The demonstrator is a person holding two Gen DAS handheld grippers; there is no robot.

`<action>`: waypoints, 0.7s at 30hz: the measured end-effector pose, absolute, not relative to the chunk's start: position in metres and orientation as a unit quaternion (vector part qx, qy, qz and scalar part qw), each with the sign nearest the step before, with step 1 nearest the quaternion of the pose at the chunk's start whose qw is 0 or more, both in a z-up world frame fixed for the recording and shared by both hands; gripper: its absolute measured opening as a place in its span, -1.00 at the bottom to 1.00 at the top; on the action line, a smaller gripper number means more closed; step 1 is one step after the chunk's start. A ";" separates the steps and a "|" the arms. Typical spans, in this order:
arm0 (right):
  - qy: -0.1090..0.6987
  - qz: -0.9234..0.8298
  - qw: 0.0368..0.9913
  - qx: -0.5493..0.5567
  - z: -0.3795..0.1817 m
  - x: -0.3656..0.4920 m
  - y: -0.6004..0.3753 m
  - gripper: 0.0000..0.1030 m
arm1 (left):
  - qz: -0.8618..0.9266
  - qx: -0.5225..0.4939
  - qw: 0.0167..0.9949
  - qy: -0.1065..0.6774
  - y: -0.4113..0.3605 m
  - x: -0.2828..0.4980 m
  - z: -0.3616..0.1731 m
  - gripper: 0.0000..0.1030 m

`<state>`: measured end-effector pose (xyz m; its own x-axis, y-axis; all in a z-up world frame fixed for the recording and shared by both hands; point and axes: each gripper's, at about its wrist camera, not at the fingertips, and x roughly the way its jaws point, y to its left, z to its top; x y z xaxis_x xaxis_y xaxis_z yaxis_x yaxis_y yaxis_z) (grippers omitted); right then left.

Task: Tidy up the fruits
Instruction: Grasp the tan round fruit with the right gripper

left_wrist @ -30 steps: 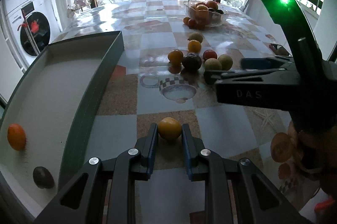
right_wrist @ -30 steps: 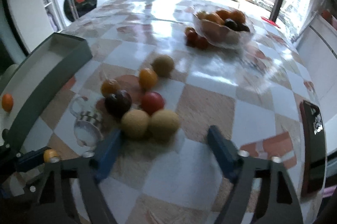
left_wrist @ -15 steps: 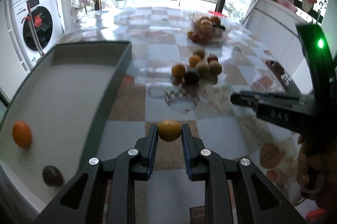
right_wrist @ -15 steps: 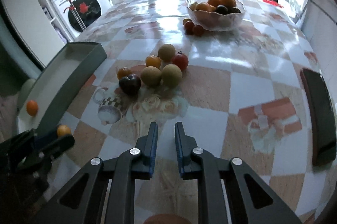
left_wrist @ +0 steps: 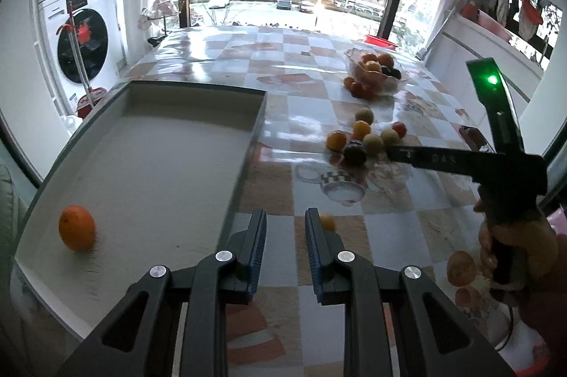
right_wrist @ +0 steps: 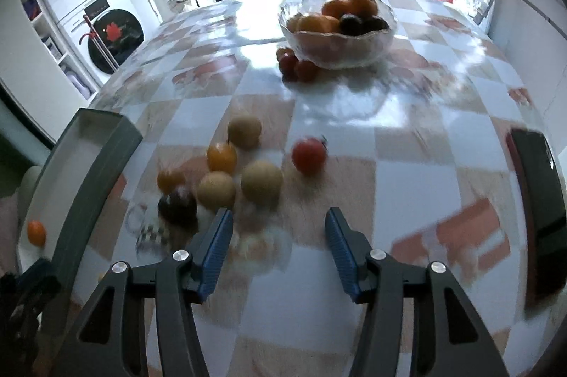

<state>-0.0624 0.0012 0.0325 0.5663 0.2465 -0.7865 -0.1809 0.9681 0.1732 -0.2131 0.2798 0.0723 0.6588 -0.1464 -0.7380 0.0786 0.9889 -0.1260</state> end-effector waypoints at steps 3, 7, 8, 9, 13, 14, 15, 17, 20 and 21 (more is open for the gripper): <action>0.445 0.120 0.887 0.024 0.032 -0.053 0.008 0.05 | -0.058 -0.041 0.909 0.410 0.284 -0.211 0.070 -0.53; 0.445 0.128 0.886 0.019 0.033 -0.045 0.014 -0.41 | -0.054 -0.045 0.906 0.417 0.287 -0.207 0.066 -0.53; 0.445 0.130 0.886 0.019 0.033 -0.045 0.014 -0.44 | -0.054 -0.046 0.905 0.419 0.287 -0.206 0.065 -0.53; 0.445 0.131 0.886 0.021 0.033 -0.046 0.014 -0.44 | -0.054 -0.047 0.905 0.419 0.287 -0.206 0.064 -0.53; 0.448 0.136 0.883 0.035 0.034 -0.055 0.008 -0.44 | -0.059 -0.044 0.906 0.418 0.286 -0.205 0.065 -0.53; 0.449 0.138 0.882 0.036 0.035 -0.059 0.006 -0.44 | -0.060 -0.040 0.906 0.417 0.284 -0.204 0.066 -0.53; 0.448 0.138 0.882 0.036 0.036 -0.064 0.003 -0.44 | -0.063 -0.032 0.907 0.415 0.279 -0.203 0.068 -0.53; 0.447 0.140 0.883 0.037 0.038 -0.075 -0.002 -0.44 | -0.075 -0.024 0.908 0.411 0.268 -0.197 0.072 -0.50; 0.447 0.143 0.882 0.040 0.038 -0.091 -0.010 -0.44 | -0.084 -0.023 0.908 0.410 0.250 -0.182 0.069 0.68; 0.447 0.143 0.882 0.043 0.038 -0.095 -0.013 -0.44 | -0.076 -0.023 0.914 0.399 0.246 -0.178 0.068 0.71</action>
<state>-0.0949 -0.0129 0.0381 0.5586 0.2910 -0.7767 -0.2148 0.9553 0.2033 -0.1784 0.2457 0.0676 0.6702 -0.1571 -0.7254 0.1208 0.9874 -0.1022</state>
